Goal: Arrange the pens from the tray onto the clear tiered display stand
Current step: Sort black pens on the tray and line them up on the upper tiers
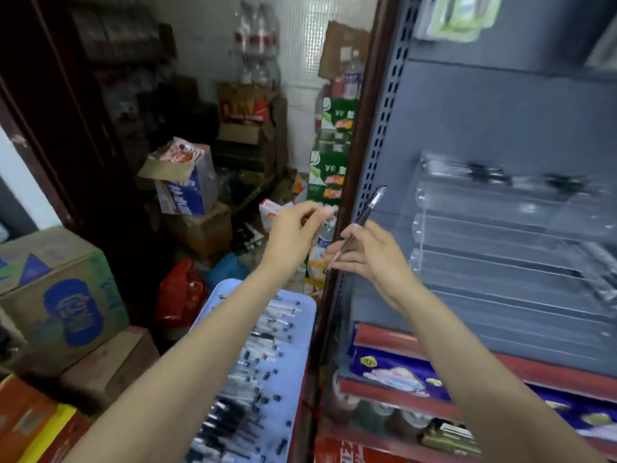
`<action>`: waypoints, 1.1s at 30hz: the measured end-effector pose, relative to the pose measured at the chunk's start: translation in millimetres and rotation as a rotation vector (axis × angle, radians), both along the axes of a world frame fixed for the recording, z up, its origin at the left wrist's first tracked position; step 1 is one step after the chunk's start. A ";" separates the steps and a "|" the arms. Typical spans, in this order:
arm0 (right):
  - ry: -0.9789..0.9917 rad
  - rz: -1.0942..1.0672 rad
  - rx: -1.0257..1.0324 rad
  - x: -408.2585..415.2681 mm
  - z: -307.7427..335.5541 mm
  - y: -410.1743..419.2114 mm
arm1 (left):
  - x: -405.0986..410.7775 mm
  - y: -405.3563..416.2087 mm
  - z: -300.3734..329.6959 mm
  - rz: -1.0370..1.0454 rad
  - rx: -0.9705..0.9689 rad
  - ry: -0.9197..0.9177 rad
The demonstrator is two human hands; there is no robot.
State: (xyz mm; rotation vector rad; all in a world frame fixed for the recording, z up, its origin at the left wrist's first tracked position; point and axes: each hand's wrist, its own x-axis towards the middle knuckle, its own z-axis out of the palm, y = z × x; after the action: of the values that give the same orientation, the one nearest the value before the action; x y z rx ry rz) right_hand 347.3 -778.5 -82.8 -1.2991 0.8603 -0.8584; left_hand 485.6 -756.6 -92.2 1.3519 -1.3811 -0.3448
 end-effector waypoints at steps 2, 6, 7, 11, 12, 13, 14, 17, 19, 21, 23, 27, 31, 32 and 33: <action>-0.050 -0.089 -0.111 -31.7 17.6 -14.2 | -34.9 -20.0 22.3 -0.046 0.015 -0.160; 0.089 -0.286 -0.342 -108.4 39.9 -50.8 | -104.4 -60.5 49.5 -0.139 0.090 -0.224; 0.083 -0.314 -0.362 -127.9 45.0 -60.7 | -120.2 -70.0 54.2 -0.162 0.079 -0.281; -0.118 -0.337 -0.375 -198.4 64.9 -96.7 | -174.8 -103.5 71.7 -0.177 -0.029 -0.355; -0.172 -0.338 -0.369 -212.2 68.2 -104.7 | -186.0 -110.3 75.1 -0.182 -0.044 -0.362; -0.215 -0.341 -0.357 -225.5 70.8 -113.0 | -197.7 -116.9 78.1 -0.190 -0.044 -0.380; -0.251 -0.342 -0.344 -237.3 72.4 -120.4 | -208.3 -124.0 79.8 -0.200 -0.032 -0.398; -0.341 -0.315 -0.302 -264.7 74.1 -141.7 | -234.2 -142.2 84.6 -0.188 0.026 -0.442; -0.366 -0.281 -0.282 -277.4 74.0 -154.1 | -245.8 -152.4 86.8 -0.147 0.041 -0.439; -0.358 -0.270 -0.278 -287.3 73.4 -166.2 | -253.8 -161.9 89.3 -0.120 0.050 -0.437; -0.336 -0.318 -0.284 -298.3 72.4 -180.1 | -257.3 -171.4 92.5 -0.091 0.051 -0.426; -0.128 -0.538 -0.335 -326.1 67.3 -211.5 | -253.3 -194.0 95.9 -0.001 0.079 -0.484; 0.317 -0.622 -0.417 -347.7 55.3 -236.4 | -253.5 -214.6 94.5 0.039 0.182 -0.532; 0.386 -0.598 -0.420 -349.6 53.5 -239.4 | -255.2 -219.1 93.7 0.039 0.198 -0.548; 0.422 -0.563 -0.416 -350.4 51.6 -242.0 | -257.6 -222.7 93.2 0.043 0.208 -0.561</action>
State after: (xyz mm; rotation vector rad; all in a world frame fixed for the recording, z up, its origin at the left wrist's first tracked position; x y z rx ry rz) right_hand -3.2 -1020.5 -31.1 -1.6641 1.4808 -1.2736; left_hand 228.1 -979.3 1.0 1.7315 -1.8070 -0.0779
